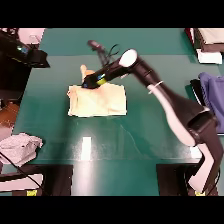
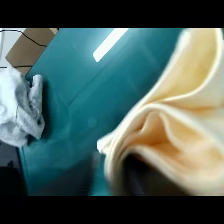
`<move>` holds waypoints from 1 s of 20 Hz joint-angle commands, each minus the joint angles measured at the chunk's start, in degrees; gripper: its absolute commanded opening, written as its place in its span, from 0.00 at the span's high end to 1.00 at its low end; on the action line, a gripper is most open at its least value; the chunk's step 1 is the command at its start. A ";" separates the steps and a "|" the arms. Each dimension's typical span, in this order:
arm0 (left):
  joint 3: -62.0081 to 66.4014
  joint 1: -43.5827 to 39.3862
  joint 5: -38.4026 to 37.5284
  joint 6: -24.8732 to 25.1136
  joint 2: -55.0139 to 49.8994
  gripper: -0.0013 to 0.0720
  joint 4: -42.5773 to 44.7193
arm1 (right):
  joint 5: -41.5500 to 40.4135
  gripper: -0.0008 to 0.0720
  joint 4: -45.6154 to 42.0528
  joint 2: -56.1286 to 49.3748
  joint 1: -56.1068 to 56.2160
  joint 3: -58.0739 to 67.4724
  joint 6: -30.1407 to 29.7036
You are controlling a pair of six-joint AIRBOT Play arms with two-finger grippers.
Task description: Fold the shirts.
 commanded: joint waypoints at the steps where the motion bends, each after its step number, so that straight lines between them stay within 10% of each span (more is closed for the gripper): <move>1: -0.04 1.25 -1.77 0.04 1.46 0.95 0.57 | -5.53 0.26 0.02 -4.59 5.60 2.78 -2.45; 8: -0.11 1.25 -1.62 0.04 1.44 0.95 0.59 | 13.57 0.29 -12.52 10.78 -3.93 -17.22 -1.57; 17: -18.58 1.25 10.25 0.07 -0.17 0.95 -8.92 | 4.85 0.28 -11.80 23.96 -21.03 -42.53 3.45; 20: -22.71 1.25 10.38 0.13 -0.79 0.95 -8.92 | 0.79 0.13 -5.05 23.58 -25.03 -47.87 3.82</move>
